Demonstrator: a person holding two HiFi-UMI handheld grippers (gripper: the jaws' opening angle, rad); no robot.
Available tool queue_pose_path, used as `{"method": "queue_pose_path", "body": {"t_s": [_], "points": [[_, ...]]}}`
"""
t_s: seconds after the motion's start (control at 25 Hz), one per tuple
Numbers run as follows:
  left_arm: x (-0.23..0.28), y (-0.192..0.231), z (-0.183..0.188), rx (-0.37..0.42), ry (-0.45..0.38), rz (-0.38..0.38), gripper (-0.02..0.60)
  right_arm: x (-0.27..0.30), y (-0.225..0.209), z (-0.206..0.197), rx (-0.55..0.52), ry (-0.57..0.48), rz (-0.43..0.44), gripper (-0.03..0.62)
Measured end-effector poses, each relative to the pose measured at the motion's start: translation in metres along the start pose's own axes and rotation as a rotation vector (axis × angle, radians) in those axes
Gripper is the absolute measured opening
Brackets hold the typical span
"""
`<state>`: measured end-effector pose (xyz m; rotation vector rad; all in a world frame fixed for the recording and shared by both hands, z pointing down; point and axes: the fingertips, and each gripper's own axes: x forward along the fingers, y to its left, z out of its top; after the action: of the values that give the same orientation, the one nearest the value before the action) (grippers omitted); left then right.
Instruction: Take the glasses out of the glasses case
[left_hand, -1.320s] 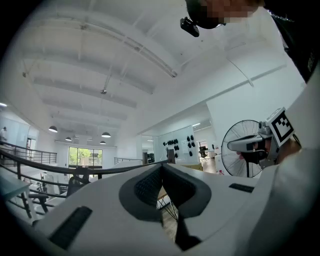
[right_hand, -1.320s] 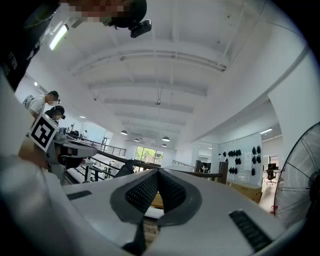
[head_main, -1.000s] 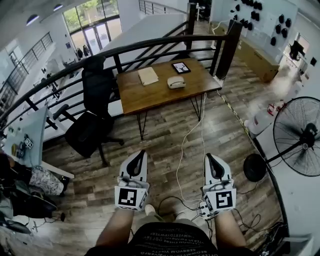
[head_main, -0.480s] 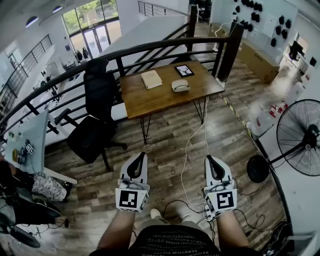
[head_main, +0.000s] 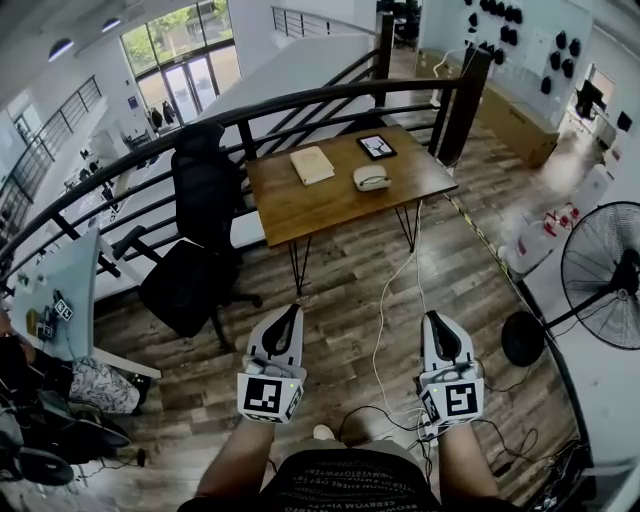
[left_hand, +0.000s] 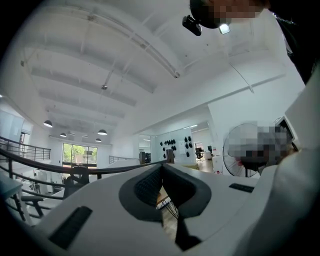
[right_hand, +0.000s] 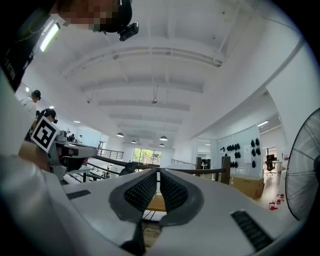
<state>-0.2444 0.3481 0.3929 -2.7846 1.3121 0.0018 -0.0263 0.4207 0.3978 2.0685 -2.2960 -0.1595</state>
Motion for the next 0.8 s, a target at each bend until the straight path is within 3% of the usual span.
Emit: {"method": "queue_pose_path", "body": {"t_s": [0.12,0.32,0.52,0.8], "points": [[0.000,0.011,-0.005,-0.006,0.007,-0.025,0.026,0.005,0.013,-0.001,0.003,0.001,0.006,0.094],[0.000,0.026,-0.014,-0.040,0.021,-0.061,0.026,0.009,0.031,-0.002,-0.015,0.058,-0.010,0.153],[0.003,0.026,-0.023,-0.062,0.027,-0.091,0.026,0.010,0.038,-0.003,-0.033,0.114,-0.010,0.158],[0.019,0.038,-0.035,-0.044,0.043,-0.091,0.026,0.031,0.036,-0.003,-0.030,0.078,0.011,0.158]]}}
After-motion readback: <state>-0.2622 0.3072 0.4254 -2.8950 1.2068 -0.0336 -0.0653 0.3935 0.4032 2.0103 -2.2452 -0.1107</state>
